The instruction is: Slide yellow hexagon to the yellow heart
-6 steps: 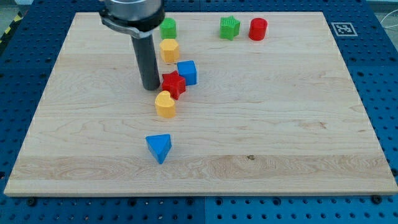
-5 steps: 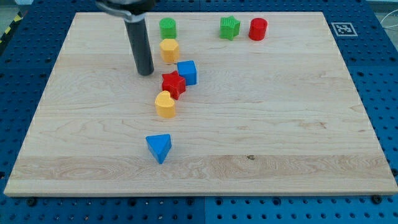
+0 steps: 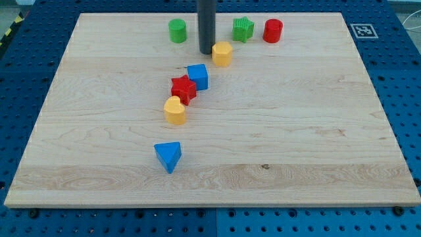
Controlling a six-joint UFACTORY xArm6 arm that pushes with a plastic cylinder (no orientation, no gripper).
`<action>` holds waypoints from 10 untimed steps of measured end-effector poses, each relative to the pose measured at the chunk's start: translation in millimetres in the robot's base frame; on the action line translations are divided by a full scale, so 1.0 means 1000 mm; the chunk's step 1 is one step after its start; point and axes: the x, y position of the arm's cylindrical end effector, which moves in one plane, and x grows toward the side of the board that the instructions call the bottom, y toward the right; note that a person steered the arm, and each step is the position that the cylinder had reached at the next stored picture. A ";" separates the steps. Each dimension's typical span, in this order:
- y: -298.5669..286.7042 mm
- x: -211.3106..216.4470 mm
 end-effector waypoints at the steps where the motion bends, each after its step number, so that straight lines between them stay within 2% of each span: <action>1: 0.033 0.008; 3: 0.054 0.047; 5: 0.110 0.058; 8: 0.119 0.115; 10: 0.077 0.122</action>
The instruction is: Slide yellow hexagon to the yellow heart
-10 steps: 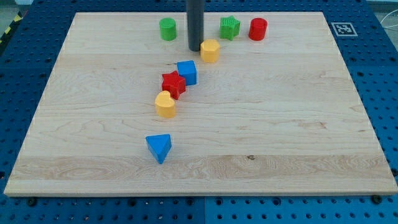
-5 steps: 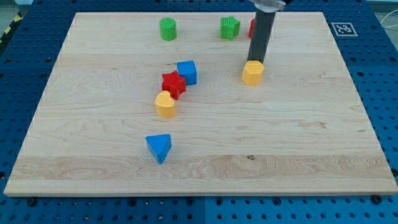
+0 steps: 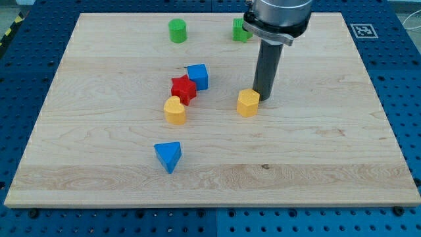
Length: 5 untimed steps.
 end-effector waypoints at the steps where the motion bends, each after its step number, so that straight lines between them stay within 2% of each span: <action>1: 0.006 0.001; 3: 0.010 0.024; 5: -0.026 0.034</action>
